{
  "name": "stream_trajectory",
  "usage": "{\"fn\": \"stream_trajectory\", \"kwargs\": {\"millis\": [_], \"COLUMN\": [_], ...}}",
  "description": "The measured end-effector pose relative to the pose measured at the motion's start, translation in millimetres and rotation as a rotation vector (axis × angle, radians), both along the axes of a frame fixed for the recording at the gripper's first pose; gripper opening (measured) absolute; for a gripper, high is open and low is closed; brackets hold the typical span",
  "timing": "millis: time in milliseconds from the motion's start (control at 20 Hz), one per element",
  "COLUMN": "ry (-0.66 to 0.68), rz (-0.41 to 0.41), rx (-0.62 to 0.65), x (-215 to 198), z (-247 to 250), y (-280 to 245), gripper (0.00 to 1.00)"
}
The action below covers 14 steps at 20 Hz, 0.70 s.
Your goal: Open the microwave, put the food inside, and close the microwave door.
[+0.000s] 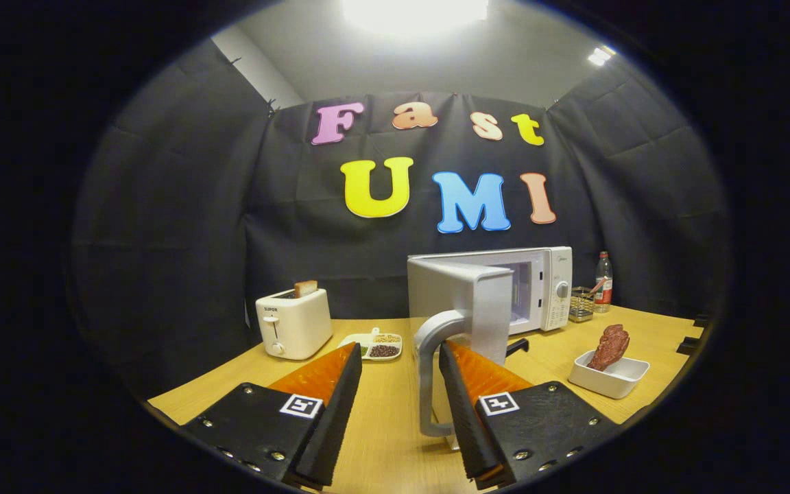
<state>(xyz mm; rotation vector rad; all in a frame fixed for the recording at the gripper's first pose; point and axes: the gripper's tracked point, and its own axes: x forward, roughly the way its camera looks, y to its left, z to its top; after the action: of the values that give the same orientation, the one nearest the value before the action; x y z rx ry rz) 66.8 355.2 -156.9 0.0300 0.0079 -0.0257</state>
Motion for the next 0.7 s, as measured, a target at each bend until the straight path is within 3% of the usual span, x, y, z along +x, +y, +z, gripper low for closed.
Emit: {"fn": "stream_trajectory", "kwargs": {"millis": [100, 200, 350, 550, 700], "ry": [-0.034, -0.089, -0.163, -0.177, -0.146], "rz": [0.145, 0.275, 0.394, 0.452, 0.409], "rx": [0.004, -0.006, -0.069, -0.153, -0.161], "x": [-19, -42, -62, -63, -52], "z": [15, 38, 60, 48, 31], "y": [20, 20, -10, -81, -145], "gripper": [0.69, 0.77, 0.77, 0.77, 0.77]}}
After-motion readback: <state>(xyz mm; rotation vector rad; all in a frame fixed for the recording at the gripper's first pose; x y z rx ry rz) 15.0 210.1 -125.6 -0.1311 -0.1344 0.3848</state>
